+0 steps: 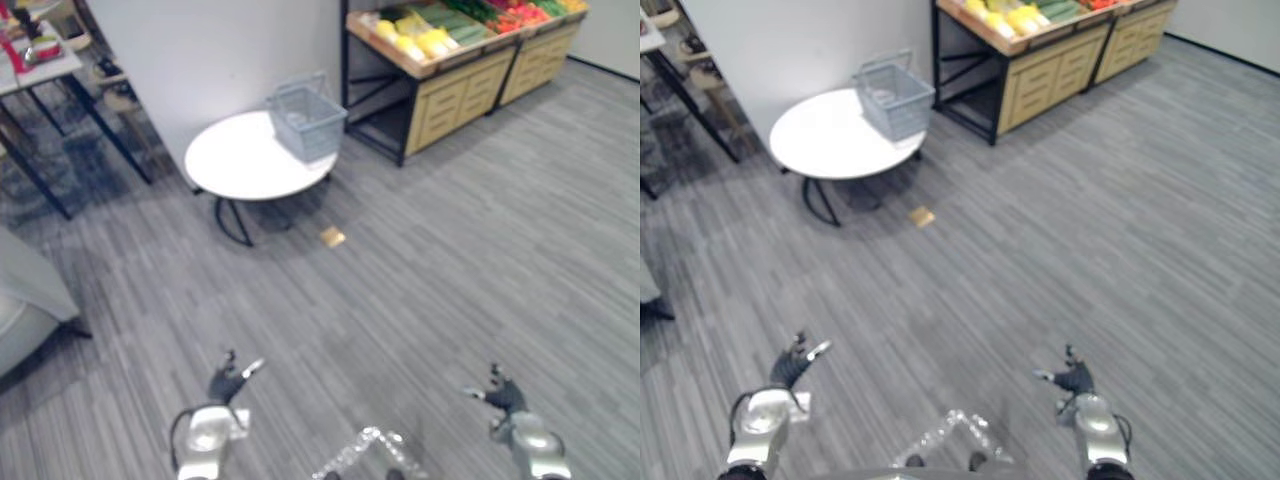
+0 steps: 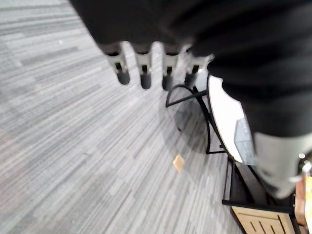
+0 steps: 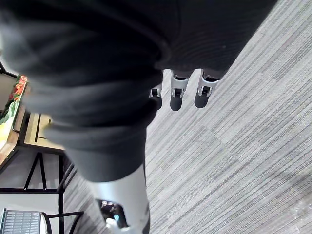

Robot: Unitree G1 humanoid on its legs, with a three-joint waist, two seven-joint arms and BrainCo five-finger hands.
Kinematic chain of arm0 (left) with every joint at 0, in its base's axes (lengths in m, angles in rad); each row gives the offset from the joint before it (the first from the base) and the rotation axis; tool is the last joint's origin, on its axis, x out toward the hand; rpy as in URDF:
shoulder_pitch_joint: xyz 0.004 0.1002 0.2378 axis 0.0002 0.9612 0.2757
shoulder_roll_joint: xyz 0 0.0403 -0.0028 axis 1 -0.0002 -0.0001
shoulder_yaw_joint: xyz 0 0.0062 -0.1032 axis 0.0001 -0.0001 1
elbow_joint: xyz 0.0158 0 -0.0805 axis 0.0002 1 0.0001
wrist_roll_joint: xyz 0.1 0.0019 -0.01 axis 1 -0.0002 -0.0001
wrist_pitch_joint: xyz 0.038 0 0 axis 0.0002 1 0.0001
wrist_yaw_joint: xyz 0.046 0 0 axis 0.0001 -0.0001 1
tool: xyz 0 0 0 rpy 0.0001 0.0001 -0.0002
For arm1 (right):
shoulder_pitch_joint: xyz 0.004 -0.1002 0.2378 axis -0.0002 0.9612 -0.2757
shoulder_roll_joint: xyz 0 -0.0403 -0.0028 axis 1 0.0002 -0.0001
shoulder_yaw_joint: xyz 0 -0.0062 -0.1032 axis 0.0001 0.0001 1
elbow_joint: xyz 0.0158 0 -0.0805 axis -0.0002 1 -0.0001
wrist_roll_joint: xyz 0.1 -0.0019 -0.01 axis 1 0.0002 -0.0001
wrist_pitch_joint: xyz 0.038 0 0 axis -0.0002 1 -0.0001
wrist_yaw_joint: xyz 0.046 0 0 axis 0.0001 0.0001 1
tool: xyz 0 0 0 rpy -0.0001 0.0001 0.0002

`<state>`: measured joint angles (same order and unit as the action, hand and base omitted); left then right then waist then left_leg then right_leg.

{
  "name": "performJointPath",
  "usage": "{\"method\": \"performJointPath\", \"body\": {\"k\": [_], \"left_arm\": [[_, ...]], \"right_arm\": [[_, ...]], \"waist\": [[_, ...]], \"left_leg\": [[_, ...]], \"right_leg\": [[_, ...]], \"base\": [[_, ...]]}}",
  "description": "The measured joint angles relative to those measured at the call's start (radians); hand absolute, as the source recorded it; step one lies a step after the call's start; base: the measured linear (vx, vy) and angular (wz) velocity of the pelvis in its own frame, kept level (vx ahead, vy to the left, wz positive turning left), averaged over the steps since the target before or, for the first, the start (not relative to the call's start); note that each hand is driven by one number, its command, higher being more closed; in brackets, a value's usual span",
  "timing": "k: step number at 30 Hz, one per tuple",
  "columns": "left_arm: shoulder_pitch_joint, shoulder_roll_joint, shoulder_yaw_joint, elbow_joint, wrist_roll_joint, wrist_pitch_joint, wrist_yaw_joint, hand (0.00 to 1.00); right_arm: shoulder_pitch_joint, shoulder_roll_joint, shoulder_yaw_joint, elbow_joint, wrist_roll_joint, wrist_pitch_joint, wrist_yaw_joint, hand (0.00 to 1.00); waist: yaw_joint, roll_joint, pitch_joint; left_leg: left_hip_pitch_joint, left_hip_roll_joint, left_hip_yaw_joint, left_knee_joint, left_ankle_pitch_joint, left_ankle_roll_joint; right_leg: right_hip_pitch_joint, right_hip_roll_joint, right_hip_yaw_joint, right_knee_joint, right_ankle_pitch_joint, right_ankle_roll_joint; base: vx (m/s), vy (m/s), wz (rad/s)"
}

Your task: Pick vegetable in the basket

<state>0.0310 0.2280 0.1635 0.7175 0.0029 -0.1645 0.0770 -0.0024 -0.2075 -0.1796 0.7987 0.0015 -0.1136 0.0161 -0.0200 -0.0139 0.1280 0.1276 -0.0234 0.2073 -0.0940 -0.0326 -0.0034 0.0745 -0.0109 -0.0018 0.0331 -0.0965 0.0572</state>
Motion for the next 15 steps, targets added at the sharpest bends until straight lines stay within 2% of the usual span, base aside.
{"method": "performJointPath", "body": {"k": [6,11,15], "left_arm": [[0.037,0.000,0.002,-0.047,0.002,0.000,0.000,0.00],[0.056,-0.002,0.006,-0.045,-0.001,0.002,0.000,0.00],[0.057,-0.003,0.006,-0.016,-0.001,0.012,-0.001,0.00]], "right_arm": [[0.027,0.000,0.000,-0.020,0.000,0.000,0.018,0.00],[0.023,0.000,0.001,-0.038,0.000,0.001,0.018,0.00],[0.021,0.000,0.029,-0.037,0.002,0.002,0.018,0.00]], "waist": [[0.000,-0.006,0.005],[-0.001,-0.021,0.029],[-0.004,-0.022,0.041]], "left_leg": [[-0.002,0.002,-0.002,-0.001,0.000,0.001],[-0.038,-0.005,0.019,-0.001,0.007,-0.001],[-0.033,0.001,0.032,0.001,-0.004,-0.011]], "right_leg": [[-0.011,0.002,-0.001,0.017,-0.012,-0.007],[-0.138,-0.006,0.011,0.191,-0.086,-0.006],[-0.143,-0.002,0.014,0.207,-0.109,-0.023]], "base": [[-0.05,-0.025,-0.02],[-0.07,-0.036,-0.07],[0.02,-0.043,-0.06]]}}
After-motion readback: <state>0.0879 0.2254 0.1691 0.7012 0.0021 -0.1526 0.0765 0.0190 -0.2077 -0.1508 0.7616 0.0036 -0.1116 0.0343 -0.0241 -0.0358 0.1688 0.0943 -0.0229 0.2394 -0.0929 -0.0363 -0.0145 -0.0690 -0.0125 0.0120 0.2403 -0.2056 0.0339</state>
